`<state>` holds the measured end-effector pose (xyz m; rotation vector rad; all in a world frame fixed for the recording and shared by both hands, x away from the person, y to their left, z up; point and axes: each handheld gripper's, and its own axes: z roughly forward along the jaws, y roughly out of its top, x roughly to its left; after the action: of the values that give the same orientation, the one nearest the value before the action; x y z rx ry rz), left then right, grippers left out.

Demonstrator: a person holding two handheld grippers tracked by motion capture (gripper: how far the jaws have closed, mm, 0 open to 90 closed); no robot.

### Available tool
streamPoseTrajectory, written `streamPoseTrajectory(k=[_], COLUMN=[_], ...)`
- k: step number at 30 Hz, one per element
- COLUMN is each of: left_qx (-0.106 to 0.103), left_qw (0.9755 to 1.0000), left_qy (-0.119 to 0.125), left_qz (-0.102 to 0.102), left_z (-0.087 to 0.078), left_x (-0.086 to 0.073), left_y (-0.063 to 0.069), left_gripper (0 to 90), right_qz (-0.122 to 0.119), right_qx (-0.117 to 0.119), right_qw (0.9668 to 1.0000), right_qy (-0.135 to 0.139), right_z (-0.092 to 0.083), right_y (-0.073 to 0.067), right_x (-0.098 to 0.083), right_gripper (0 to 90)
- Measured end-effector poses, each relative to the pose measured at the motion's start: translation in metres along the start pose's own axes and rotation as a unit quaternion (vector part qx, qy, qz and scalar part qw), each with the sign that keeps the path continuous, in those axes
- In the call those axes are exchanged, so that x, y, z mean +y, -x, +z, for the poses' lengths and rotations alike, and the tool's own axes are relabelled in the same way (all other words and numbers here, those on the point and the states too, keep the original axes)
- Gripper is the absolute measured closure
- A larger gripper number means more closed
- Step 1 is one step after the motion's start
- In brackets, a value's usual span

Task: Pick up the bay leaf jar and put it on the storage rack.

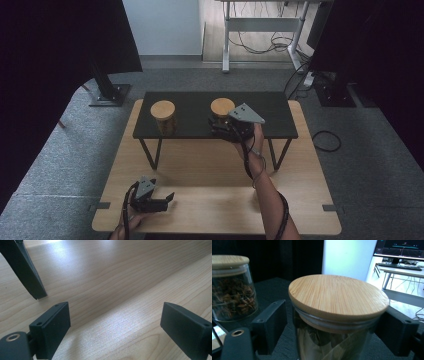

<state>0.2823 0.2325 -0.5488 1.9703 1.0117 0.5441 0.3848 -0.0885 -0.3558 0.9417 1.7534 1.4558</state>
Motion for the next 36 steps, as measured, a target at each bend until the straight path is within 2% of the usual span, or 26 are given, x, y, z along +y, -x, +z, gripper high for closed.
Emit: streamPoseTrajectory(k=[7, 12, 20, 27, 36], left_qx=[-0.001, -0.002, 0.001, 0.002, 0.003], left_qw=[1.0000, 1.0000, 1.0000, 1.0000, 1.0000], left_qy=[-0.001, -0.001, -0.002, -0.002, -0.002], left_qz=[0.000, 0.000, 0.003, 0.004, 0.005], left_z=[0.000, 0.000, 0.000, 0.001, 0.001], left_x=[0.000, 0.000, 0.000, 0.000, 0.000], left_y=[0.000, 0.000, 0.001, 0.001, 0.001], left_gripper=[8.6, 8.6, 8.6, 8.6, 8.6], right_qz=[0.010, 0.017, 0.016, 0.014, 0.011], right_qx=[0.000, 0.002, 0.008, 0.017, 0.036], right_qw=[0.9998, 0.9997, 0.9996, 0.9991, 0.9982], right_qy=[0.015, 0.015, 0.023, 0.037, 0.048], right_z=[-0.010, -0.018, -0.035, -0.054, -0.077], right_y=[-0.001, -0.002, -0.005, -0.008, -0.019], right_x=[-0.002, -0.003, -0.007, -0.015, -0.031], right_gripper=[13.5, 13.5, 13.8, 13.9, 14.0])
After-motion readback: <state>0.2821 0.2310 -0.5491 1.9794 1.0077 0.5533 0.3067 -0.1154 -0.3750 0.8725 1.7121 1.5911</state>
